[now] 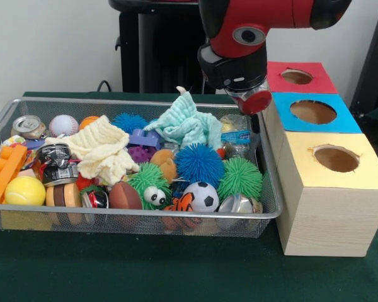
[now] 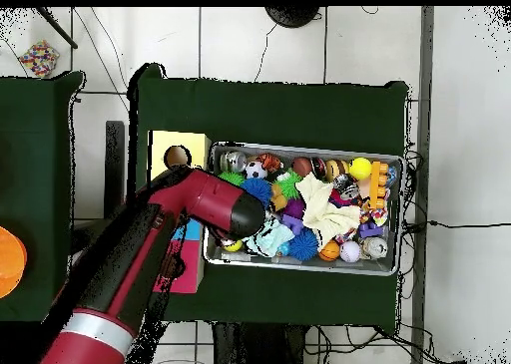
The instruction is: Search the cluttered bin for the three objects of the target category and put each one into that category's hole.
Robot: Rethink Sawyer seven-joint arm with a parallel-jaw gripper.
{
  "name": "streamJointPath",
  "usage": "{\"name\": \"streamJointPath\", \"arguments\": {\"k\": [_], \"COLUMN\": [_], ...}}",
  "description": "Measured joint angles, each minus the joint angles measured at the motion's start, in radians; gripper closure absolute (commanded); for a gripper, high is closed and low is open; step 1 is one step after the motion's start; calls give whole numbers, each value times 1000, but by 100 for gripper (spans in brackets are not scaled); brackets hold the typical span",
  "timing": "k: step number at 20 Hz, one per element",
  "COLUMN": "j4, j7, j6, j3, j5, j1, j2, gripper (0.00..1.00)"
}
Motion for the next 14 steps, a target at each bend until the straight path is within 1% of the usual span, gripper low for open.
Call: {"name": "streamJointPath", "arguments": {"k": [5,14], "j4": [0,0], "j7": [0,0], "j6": [0,0], "j3": [-26,-71], "j5": [-12,-23], "j1": [14,18], "j2": [17,50], "gripper": [0,0]}}
